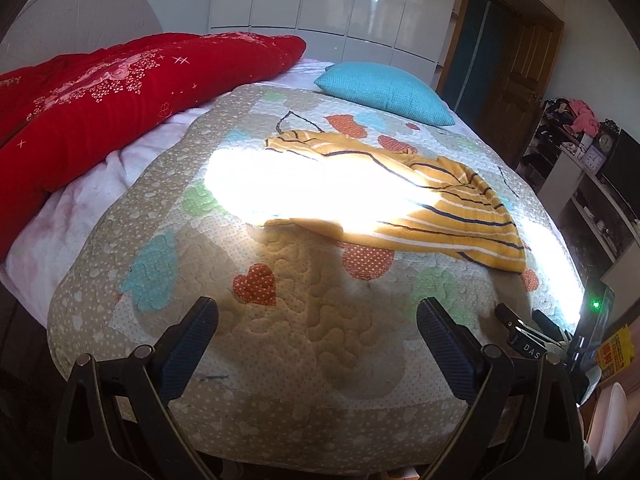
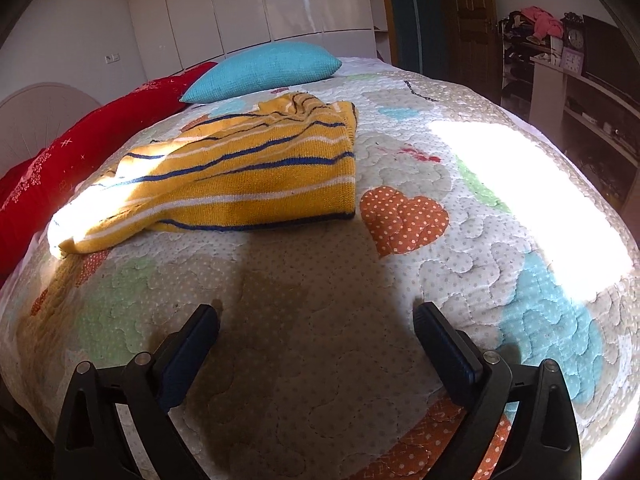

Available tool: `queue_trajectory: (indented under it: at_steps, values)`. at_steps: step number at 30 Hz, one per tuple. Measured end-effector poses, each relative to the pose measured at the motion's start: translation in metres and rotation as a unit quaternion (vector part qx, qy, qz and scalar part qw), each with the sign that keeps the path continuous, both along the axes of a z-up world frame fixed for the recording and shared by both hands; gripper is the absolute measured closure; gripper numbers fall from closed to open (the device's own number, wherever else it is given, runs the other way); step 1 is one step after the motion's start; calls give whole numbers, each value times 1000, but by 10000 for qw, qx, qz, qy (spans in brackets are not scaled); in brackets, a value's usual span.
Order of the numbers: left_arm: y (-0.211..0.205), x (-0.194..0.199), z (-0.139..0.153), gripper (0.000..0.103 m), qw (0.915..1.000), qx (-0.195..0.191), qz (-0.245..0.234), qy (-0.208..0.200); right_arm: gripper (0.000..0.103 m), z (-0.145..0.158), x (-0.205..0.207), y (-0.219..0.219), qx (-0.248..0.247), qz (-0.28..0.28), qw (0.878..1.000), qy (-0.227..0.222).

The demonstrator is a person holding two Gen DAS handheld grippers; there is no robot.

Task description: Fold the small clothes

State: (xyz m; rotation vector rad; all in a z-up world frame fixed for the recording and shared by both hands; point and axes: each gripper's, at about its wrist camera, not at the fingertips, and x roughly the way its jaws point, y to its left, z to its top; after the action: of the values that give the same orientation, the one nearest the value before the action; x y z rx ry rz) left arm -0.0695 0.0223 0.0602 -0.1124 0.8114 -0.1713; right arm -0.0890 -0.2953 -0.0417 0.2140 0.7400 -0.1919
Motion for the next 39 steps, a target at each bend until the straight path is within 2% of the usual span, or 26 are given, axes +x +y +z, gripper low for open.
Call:
queue_trajectory:
  at_steps: [6, 10, 15, 20, 25, 26, 27, 28, 29, 31, 33, 34, 36, 39]
  values:
    - [40, 31, -13, 4, 9983, 1, 531, 239, 0, -4, 0, 8, -320, -125, 9993, -115]
    - [59, 72, -28, 4, 9964, -108, 688, 484, 0, -6, 2, 11, -493, -122, 9986, -141]
    - [68, 127, -48, 4, 9905, -895, 645, 819, 0, -6, 2, 11, -524, -114, 9984, -155]
    - [61, 172, -79, 4, 9771, -1618, 538, 1270, 0, -7, 2, 13, -555, -120, 9982, -167]
    - [57, 192, -85, 4, 9685, -2138, 605, 1122, 0, -8, 2, 13, -592, -140, 9980, -176]
    - [59, 196, -85, 8, 9651, -2261, 630, 1158, 0, -8, 3, 13, -596, -139, 9980, -168]
    - [61, 200, -84, 20, 9627, -2327, 648, 1222, 0, -7, 3, 13, -576, -136, 9982, -136]
    - [62, 205, -83, 65, 9622, -2269, 682, 1345, 0, -5, 4, 12, -518, -138, 9985, -50]
    - [63, 209, -83, 83, 9610, -2227, 691, 1489, 1, 0, 4, 10, -394, -160, 9991, 78]
    - [70, 212, -76, 84, 9567, -2369, 754, 1512, 5, 14, 1, 0, 152, -216, 9996, 117]
    - [66, 211, -62, 85, 9616, -2212, 746, 1444, 9, 26, -7, -12, 749, -176, 9970, -80]
    - [60, 210, -52, 86, 9651, -2117, 726, 1356, 10, 31, -10, -17, 885, -162, 9958, -150]
    - [41, 207, -26, 86, 9730, -1954, 585, 1077, 11, 38, -16, -24, 911, -189, 9953, -261]
    - [-8, 201, 14, 86, 9812, -1799, 90, 691, 12, 44, -28, -41, 935, -324, 9943, -394]
